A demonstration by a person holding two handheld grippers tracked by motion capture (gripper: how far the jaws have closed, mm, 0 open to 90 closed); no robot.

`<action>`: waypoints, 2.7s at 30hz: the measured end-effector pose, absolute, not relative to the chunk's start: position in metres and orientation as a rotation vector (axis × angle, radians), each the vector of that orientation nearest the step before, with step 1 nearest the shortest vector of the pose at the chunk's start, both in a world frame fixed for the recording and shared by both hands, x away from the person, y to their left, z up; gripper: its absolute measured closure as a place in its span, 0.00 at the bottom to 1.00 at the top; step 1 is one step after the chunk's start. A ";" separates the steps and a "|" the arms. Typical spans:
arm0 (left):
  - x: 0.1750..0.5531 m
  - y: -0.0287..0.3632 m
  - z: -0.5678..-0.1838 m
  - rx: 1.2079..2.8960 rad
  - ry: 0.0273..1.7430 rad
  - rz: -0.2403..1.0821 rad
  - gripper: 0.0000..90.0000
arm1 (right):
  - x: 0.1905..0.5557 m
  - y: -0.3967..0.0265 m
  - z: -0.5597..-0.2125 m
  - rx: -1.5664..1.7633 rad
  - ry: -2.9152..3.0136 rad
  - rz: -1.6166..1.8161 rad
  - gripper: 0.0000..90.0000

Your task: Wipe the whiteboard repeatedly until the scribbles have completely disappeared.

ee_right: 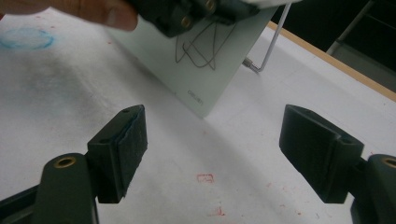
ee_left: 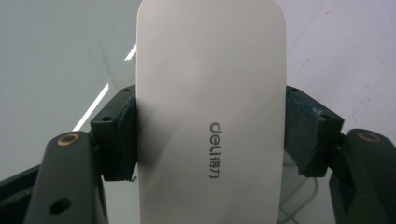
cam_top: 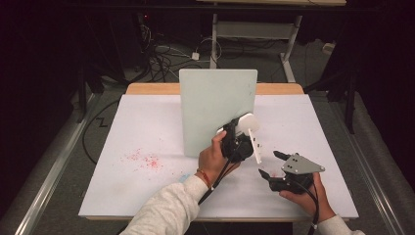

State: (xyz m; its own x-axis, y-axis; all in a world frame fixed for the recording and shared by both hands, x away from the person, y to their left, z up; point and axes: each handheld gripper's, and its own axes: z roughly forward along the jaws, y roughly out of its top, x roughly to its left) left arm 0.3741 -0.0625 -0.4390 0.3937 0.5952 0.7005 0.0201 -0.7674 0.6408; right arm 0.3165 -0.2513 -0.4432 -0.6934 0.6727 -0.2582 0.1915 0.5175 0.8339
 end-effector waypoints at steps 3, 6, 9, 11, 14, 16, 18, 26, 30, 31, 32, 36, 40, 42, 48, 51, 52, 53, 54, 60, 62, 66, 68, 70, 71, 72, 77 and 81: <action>0.374 -0.059 -0.436 2.122 0.541 1.326 0.32 | 0.317 -0.251 -0.444 0.703 2.194 1.106 0.27; 0.378 -0.057 -0.424 2.118 0.559 1.308 0.32 | 0.317 -0.251 -0.444 0.699 2.198 1.100 0.27; 0.385 -0.052 -0.406 2.084 0.583 1.284 0.32 | 0.318 -0.251 -0.444 0.700 2.203 1.100 0.27; 0.391 -0.052 -0.393 2.060 0.604 1.256 0.32 | 0.318 -0.251 -0.445 0.700 2.208 1.097 0.27; 0.397 -0.058 -0.374 2.048 0.602 1.284 0.32 | 0.319 -0.252 -0.445 0.705 2.210 1.093 0.27; 0.403 -0.058 -0.360 2.031 0.618 1.268 0.32 | 0.319 -0.252 -0.445 0.701 2.212 1.095 0.27; 0.408 -0.057 -0.348 2.011 0.637 1.262 0.32 | 0.318 -0.251 -0.445 0.694 2.214 1.093 0.27; 0.414 -0.057 -0.334 1.998 0.648 1.316 0.32 | 0.318 -0.251 -0.445 0.692 2.223 1.094 0.27; 0.407 -0.060 -0.352 2.017 0.605 1.374 0.32 | 0.317 -0.252 -0.444 0.693 2.223 1.098 0.27; 0.405 -0.060 -0.358 2.025 0.603 1.370 0.32 | 0.317 -0.252 -0.444 0.693 2.223 1.098 0.27; 0.403 -0.061 -0.363 2.029 0.601 1.364 0.32 | 0.317 -0.251 -0.444 0.692 2.224 1.097 0.27; 0.394 -0.062 -0.386 2.055 0.596 1.360 0.32 | 0.317 -0.250 -0.444 0.686 2.226 1.094 0.27; 0.387 -0.056 -0.404 2.089 0.572 1.366 0.32 | 0.316 -0.250 -0.444 0.686 2.225 1.095 0.27; 0.384 -0.052 -0.411 2.093 0.572 1.364 0.32 | 0.317 -0.250 -0.444 0.687 2.225 1.097 0.27; 0.376 -0.038 -0.430 2.127 0.579 1.360 0.32 | 0.316 -0.249 -0.444 0.680 2.226 1.093 0.27; 0.371 -0.031 -0.444 2.140 0.578 1.369 0.32 | 0.316 -0.250 -0.445 0.686 2.223 1.094 0.27; 0.369 -0.028 -0.449 2.145 0.576 1.375 0.32 | 0.316 -0.250 -0.445 0.686 2.223 1.094 0.27; 0.367 -0.025 -0.452 2.159 0.571 1.378 0.32 | 0.316 -0.250 -0.445 0.688 2.224 1.095 0.27; 0.366 -0.023 -0.456 2.164 0.570 1.378 0.32 | 0.316 -0.249 -0.445 0.687 2.224 1.094 0.27; 0.363 -0.018 -0.465 2.181 0.566 1.375 0.32 | 0.316 -0.247 -0.445 0.680 2.231 1.091 0.27; 0.364 -0.019 -0.463 2.182 0.572 1.361 0.32 | 0.316 -0.247 -0.446 0.679 2.234 1.092 0.27; 0.367 -0.027 -0.460 2.180 0.571 1.348 0.32 | 0.316 -0.246 -0.446 0.679 2.237 1.088 0.27; 0.368 -0.033 -0.458 2.169 0.570 1.345 0.32 | 0.316 -0.246 -0.447 0.678 2.238 1.087 0.27; 0.369 -0.038 -0.456 2.161 0.566 1.340 0.32 | 0.316 -0.246 -0.446 0.677 2.237 1.088 0.27; 0.370 -0.040 -0.455 2.160 0.563 1.339 0.32 | 0.316 -0.246 -0.446 0.680 2.234 1.088 0.27; 0.371 -0.042 -0.453 2.156 0.560 1.333 0.32 | 0.317 -0.247 -0.446 0.680 2.234 1.088 0.27; 0.375 -0.051 -0.441 2.138 0.563 1.318 0.32 | 0.317 -0.248 -0.446 0.682 2.231 1.088 0.27; 0.375 -0.054 -0.442 2.139 0.551 1.330 0.32 | 0.316 -0.249 -0.445 0.685 2.220 1.099 0.27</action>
State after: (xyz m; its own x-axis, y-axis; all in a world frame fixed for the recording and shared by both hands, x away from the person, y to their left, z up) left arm 0.3750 -0.0536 -0.4423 0.4248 0.6023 0.6759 0.0517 -0.7615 0.6461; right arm 0.3162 -0.2490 -0.4452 -0.7099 0.6555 -0.2576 0.1926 0.5326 0.8242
